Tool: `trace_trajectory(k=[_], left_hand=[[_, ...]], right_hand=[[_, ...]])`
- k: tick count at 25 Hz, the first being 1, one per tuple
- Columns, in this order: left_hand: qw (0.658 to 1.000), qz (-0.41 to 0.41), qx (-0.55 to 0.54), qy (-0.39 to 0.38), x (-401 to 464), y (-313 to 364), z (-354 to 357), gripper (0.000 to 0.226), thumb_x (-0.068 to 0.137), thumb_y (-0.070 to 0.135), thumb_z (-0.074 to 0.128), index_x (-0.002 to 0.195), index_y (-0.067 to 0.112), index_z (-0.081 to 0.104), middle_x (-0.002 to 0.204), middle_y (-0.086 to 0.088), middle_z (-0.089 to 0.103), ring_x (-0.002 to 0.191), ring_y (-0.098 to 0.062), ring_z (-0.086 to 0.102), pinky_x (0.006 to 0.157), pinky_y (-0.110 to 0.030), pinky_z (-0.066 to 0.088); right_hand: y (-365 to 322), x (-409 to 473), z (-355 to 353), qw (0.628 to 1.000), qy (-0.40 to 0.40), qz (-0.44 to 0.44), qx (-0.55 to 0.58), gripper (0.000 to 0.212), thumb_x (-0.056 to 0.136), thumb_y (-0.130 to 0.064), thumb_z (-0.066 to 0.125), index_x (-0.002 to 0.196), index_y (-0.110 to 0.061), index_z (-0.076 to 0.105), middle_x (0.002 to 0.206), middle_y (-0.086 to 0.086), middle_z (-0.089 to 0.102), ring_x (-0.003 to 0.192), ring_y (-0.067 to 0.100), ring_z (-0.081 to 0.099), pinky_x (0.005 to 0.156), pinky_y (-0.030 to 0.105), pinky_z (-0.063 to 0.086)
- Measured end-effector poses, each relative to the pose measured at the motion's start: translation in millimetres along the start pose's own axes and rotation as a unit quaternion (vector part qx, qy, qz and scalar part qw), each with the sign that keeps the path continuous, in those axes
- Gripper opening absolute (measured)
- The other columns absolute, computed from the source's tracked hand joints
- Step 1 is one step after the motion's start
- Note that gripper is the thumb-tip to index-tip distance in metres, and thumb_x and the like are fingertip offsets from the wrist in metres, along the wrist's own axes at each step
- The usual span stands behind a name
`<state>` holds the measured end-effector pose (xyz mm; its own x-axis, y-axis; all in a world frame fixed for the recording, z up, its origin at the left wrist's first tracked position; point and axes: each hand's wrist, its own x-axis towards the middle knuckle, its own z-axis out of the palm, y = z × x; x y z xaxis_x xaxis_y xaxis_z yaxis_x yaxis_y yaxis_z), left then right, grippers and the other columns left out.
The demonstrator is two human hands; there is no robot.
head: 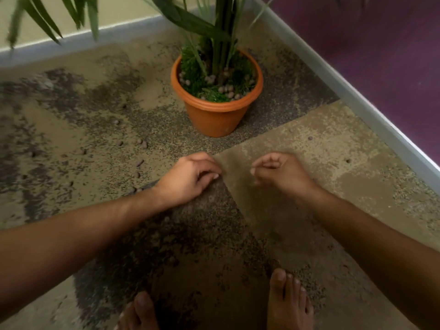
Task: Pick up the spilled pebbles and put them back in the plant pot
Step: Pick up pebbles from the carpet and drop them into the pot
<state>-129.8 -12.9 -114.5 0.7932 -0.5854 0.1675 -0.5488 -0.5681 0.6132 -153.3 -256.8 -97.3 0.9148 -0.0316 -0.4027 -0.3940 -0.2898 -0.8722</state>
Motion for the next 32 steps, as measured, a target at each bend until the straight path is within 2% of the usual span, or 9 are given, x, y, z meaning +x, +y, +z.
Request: trace_trajectory(k=[3,7,11,13,17,20,25,28,32], left_hand=[[0.994,-0.017,-0.015,0.103,23,5,-26,0.011,0.084,0.014,0.07,0.095,0.013,0.074,0.096,0.003,0.067,0.087,-0.004,0.06,0.079,-0.007,0.044],[0.983,-0.026,0.009,0.182,61,7,-61,0.012,0.084,0.018,0.07,0.096,0.015,0.073,0.096,0.007,0.066,0.09,-0.003,0.059,0.082,-0.012,0.045],[0.981,-0.039,0.038,0.185,96,9,-84,0.016,0.085,0.021,0.068,0.1,0.018,0.073,0.099,0.004,0.07,0.088,-0.003,0.061,0.075,-0.004,0.04],[0.978,-0.084,0.015,0.192,109,9,-90,0.023,0.086,0.02,0.068,0.108,0.019,0.07,0.103,0.004,0.07,0.09,-0.003,0.062,0.075,-0.002,0.042],[0.976,-0.071,0.04,0.204,112,8,-89,0.029,0.085,0.017,0.066,0.114,0.017,0.065,0.113,-0.003,0.064,0.1,-0.013,0.063,0.089,-0.025,0.052],[0.983,0.038,0.119,0.132,101,17,-87,0.025,0.088,0.019,0.065,0.111,0.012,0.064,0.113,-0.009,0.061,0.105,-0.02,0.057,0.091,-0.021,0.04],[0.962,0.22,0.095,-0.133,84,40,-66,0.029,0.091,0.033,0.056,0.114,0.015,0.064,0.115,-0.003,0.059,0.107,-0.014,0.056,0.093,-0.028,0.047],[0.932,0.261,0.096,-0.232,84,49,-24,0.029,0.092,0.034,0.055,0.115,0.018,0.062,0.119,-0.002,0.058,0.108,-0.016,0.057,0.089,-0.037,0.051],[0.91,0.265,0.06,-0.312,78,75,57,0.038,0.09,0.032,0.06,0.125,0.018,0.059,0.13,-0.007,0.054,0.119,-0.023,0.051,0.1,-0.035,0.043]], right_hand=[[-48,12,3,0.991,0.023,-0.045,0.12,0.012,0.081,-0.003,0.073,0.092,-0.005,0.068,0.08,0.013,0.071,0.063,0.017,0.069,0.065,0.026,0.058],[-99,40,3,0.98,0.038,-0.131,0.147,0.009,0.083,-0.001,0.071,0.088,-0.006,0.066,0.077,0.012,0.068,0.064,0.015,0.068,0.064,0.024,0.058],[-117,67,0,0.979,0.074,-0.168,0.083,0.013,0.083,-0.003,0.072,0.095,-0.005,0.068,0.075,0.004,0.068,0.07,0.014,0.07,0.075,0.033,0.062],[-118,77,-4,0.98,0.075,-0.182,0.033,0.02,0.084,-0.007,0.071,0.104,-0.011,0.071,0.087,0.003,0.071,0.082,0.012,0.072,0.081,0.036,0.061],[-110,71,-22,0.961,0.112,-0.232,-0.099,0.033,0.087,-0.009,0.065,0.116,-0.025,0.068,0.114,-0.003,0.071,0.103,0.003,0.067,0.092,0.026,0.054],[-80,52,-46,0.959,0.15,-0.218,-0.103,0.027,0.087,-0.007,0.066,0.11,-0.021,0.07,0.104,0.0,0.071,0.09,0.006,0.069,0.085,0.026,0.056],[9,28,-91,0.955,0.204,-0.101,-0.189,0.021,0.085,-0.009,0.069,0.104,-0.017,0.073,0.094,0.0,0.072,0.081,0.006,0.066,0.085,0.023,0.054],[50,8,-109,0.945,0.196,-0.02,-0.262,0.022,0.087,-0.014,0.067,0.109,-0.016,0.072,0.1,0.003,0.073,0.094,0.019,0.069,0.096,0.029,0.049],[82,-11,-107,0.923,0.112,0.004,-0.368,0.031,0.089,-0.024,0.066,0.12,-0.018,0.066,0.114,0.006,0.067,0.105,0.026,0.062,0.087,0.026,0.043]])
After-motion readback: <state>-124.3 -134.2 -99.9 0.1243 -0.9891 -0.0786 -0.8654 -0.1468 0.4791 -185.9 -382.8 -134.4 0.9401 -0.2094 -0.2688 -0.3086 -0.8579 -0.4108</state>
